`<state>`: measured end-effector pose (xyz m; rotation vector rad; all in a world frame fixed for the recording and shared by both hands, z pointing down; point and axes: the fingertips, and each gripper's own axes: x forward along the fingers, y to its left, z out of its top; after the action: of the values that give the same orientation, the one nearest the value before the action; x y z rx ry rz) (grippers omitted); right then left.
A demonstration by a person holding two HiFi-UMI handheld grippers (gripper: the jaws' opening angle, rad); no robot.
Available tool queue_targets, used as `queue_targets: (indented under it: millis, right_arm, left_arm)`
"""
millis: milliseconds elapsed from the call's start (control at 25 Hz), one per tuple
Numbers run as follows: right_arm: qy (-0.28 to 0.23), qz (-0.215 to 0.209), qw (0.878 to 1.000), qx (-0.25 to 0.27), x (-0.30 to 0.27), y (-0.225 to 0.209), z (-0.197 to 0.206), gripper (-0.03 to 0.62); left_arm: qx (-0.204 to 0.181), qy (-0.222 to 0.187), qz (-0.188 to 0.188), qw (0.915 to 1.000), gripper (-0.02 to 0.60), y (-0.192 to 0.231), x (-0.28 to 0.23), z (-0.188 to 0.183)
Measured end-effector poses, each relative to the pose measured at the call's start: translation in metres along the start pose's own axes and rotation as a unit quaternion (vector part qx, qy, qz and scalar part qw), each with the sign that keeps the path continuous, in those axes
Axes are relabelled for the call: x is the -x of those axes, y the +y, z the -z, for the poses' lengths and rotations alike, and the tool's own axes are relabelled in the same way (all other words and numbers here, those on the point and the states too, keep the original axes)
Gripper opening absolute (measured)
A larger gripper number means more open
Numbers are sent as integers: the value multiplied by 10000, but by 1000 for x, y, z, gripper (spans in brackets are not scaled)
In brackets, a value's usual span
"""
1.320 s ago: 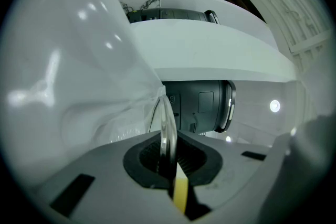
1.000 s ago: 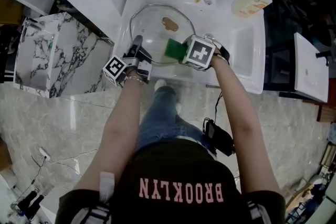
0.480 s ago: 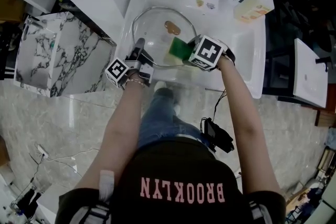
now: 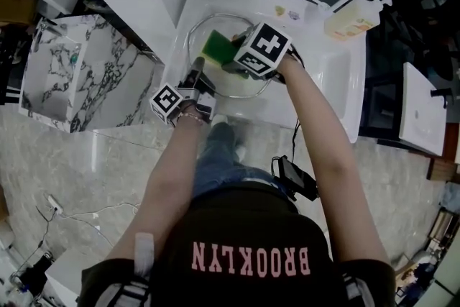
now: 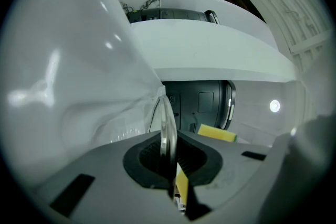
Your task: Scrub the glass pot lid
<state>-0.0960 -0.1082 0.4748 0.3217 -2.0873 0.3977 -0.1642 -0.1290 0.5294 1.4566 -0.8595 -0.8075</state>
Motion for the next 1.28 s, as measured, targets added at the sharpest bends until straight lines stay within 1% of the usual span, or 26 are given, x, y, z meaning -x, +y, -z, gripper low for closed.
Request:
queue_targets:
  millis: [120,240,440,560,680,920,1080,1280]
  right_arm:
    - [196,70,9997,126,-14,-8,-22,272]
    - [462,164,9987,163,-32,-16,-34,272]
    - [941,349,9949,65,-59,-32,-45,272]
    - [1142,276,9931,-20,-71,-35,-45,272]
    - [1084,175,9938,-172,-72,-36,-45,275]
    - [610,292,9965,-485,-66,-38,-41,275]
    - [598,136,9958,-680,-62,-35,-29,273]
    - [587,125,9956,-713,-56,-31,-15,272]
  left_arm:
    - [37,-9,71,10000,18,-1,-1,0]
    - [43,-9,73,10000,18,-1,-1,1]
    - [23,-7,29,10000,18,-2,-1,1]
    - [25,-11,29,10000,18,-2,-1,1]
    - [49,-10,11,10000,18,-2,-1,1]
    - [28,-8,69,10000,18,-2,-1,0]
    - [11,6,-46,10000,19,0,1,1]
    - [-11,-9,92,10000,18,-1,-1,0]
